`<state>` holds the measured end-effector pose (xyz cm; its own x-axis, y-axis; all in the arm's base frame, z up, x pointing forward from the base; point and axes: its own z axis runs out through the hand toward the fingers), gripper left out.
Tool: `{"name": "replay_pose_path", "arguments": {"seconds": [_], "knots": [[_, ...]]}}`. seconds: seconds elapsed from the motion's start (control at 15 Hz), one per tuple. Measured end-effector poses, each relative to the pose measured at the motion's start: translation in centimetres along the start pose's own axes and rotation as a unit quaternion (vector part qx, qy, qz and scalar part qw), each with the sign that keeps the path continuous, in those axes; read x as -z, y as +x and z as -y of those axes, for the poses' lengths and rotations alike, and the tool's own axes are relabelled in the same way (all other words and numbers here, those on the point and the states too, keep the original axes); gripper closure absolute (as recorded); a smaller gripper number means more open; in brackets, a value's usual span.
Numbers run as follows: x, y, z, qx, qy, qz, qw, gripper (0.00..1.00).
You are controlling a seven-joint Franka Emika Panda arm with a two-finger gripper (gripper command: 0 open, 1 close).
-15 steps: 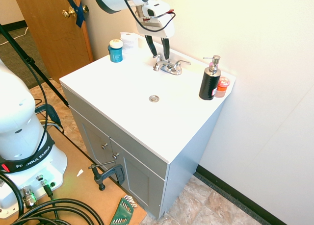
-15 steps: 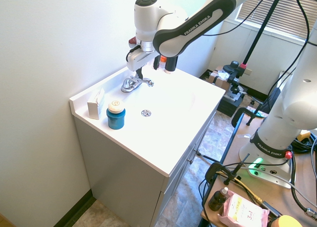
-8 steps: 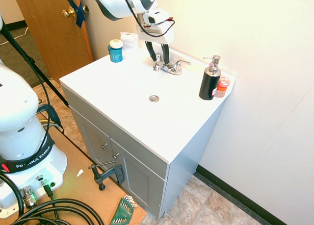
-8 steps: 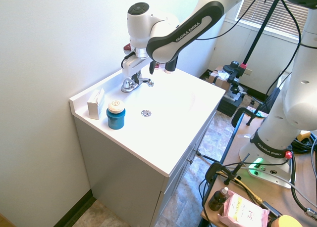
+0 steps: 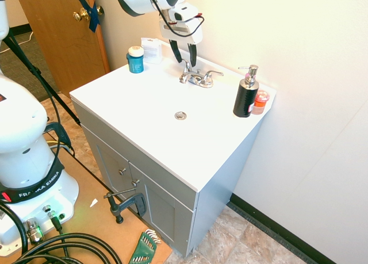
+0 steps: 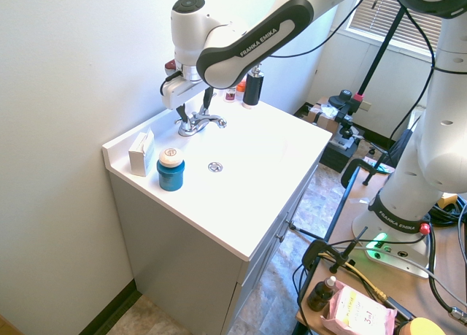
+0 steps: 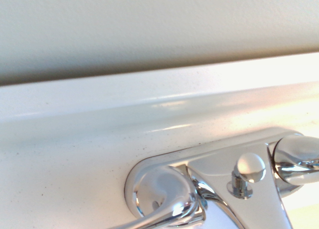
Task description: Turn off the hot water
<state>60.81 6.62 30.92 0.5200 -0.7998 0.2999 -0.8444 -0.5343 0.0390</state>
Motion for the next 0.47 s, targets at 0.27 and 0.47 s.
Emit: {"name": "replay_pose_path", "arguments": {"seconds": [0.27,0.47], "knots": [[0.3,-0.6,-1.0,0.007,0.002,0.023,1.0,0.0],[1.5,-2.1,-5.6,0.053,0.015,0.076,0.996,0.0]]}}
